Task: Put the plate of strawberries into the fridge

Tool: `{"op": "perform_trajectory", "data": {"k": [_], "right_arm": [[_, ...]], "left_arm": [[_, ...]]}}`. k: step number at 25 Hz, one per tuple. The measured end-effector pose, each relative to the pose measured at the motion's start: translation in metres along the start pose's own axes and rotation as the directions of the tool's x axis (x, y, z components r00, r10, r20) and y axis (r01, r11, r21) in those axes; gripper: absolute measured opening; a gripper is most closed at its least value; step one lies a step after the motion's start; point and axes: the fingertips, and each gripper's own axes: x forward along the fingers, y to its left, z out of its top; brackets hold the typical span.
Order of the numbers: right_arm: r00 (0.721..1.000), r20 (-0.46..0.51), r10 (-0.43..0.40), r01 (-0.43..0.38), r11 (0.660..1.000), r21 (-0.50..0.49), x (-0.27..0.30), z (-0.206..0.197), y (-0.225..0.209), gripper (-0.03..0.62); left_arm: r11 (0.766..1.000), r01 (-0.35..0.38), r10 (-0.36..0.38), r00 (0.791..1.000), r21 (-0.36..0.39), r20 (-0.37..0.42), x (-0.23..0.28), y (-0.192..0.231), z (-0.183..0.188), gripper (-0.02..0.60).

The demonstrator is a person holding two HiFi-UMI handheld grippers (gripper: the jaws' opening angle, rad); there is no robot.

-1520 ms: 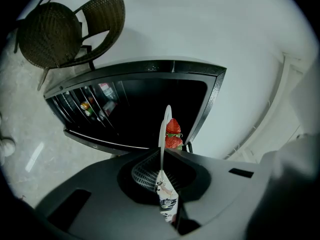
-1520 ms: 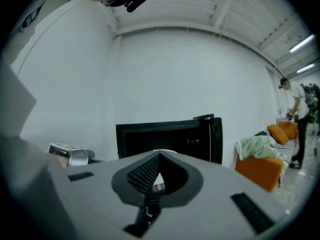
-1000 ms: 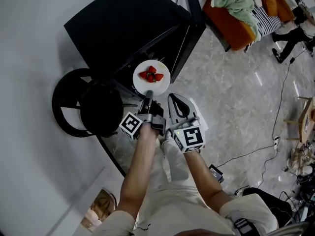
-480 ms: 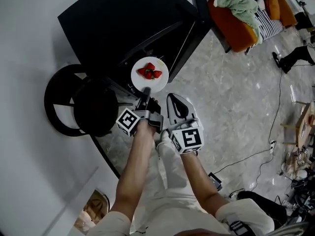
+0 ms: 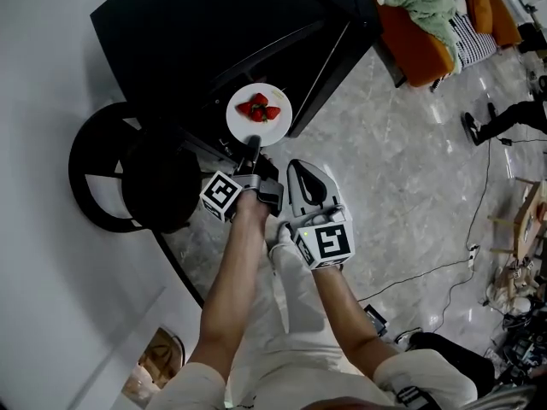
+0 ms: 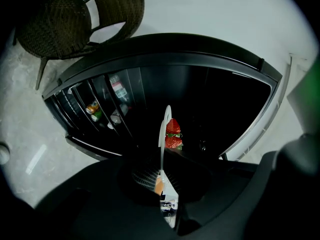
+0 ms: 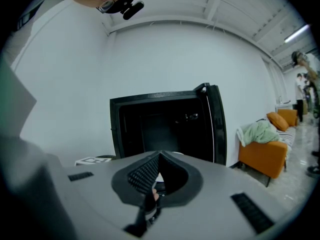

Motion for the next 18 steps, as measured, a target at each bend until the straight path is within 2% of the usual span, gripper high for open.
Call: {"op": "perform_trajectory", "data": {"k": [10, 18], "right_arm": [[1.000, -0.016, 0.009, -0.009, 1.000, 0.012, 0.005, -0.021, -0.005, 0.003], [0.999, -0.034, 0.021, -0.021, 1.000, 0.006, 0.017, -0.026, -0.008, 0.003]], "left_arm": [[1.000, -0.006, 0.006, 1.000, 0.021, -0.001, 0.022, 0.027, 0.007, 0.011], [1.000, 0.005, -0.005, 1.000, 0.007, 0.006, 0.053, 0.037, 0.008, 0.011]]}}
